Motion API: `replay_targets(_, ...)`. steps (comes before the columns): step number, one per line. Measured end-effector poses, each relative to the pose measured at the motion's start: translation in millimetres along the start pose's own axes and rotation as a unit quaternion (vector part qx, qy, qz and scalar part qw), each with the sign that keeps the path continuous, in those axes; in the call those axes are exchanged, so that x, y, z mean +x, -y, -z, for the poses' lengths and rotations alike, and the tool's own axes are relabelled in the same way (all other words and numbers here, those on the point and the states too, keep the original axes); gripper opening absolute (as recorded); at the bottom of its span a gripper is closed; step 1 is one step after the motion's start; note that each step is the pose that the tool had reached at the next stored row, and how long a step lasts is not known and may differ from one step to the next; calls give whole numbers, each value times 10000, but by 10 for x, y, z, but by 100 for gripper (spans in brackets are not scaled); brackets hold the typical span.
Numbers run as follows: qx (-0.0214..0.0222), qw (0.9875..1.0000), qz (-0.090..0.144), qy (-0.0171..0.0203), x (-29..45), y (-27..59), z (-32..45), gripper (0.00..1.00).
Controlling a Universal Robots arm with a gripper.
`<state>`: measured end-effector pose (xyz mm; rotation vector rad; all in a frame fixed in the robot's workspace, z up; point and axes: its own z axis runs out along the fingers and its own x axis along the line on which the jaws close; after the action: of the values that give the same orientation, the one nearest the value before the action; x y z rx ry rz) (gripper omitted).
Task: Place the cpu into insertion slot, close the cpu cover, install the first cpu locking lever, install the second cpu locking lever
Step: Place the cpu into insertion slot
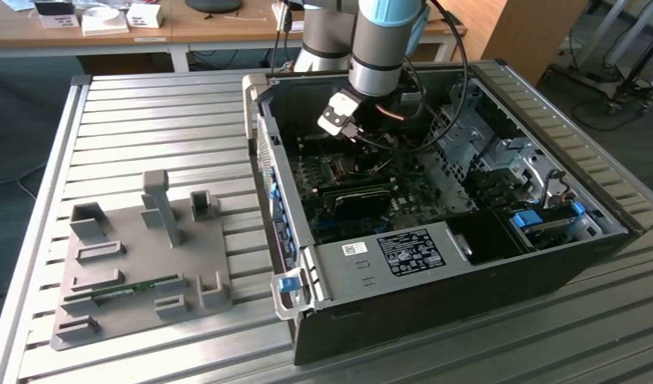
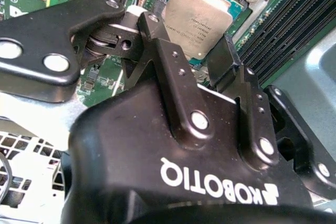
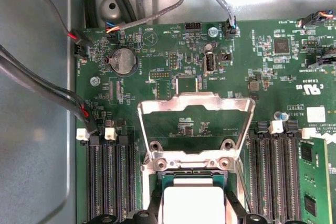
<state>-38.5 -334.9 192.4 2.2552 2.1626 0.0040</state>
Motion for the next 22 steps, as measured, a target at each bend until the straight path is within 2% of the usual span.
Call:
replay_targets(10, -1, 10000, 1, -1, 0, -3, -1, 56)
replay_targets(11, -1, 10000, 1, -1, 0, -3, -1, 62)
replay_targets(15, 0, 10000, 0, 2, 0, -3, 3, 62)
replay_targets(22, -1, 10000, 0, 0, -1, -5, 108, 62)
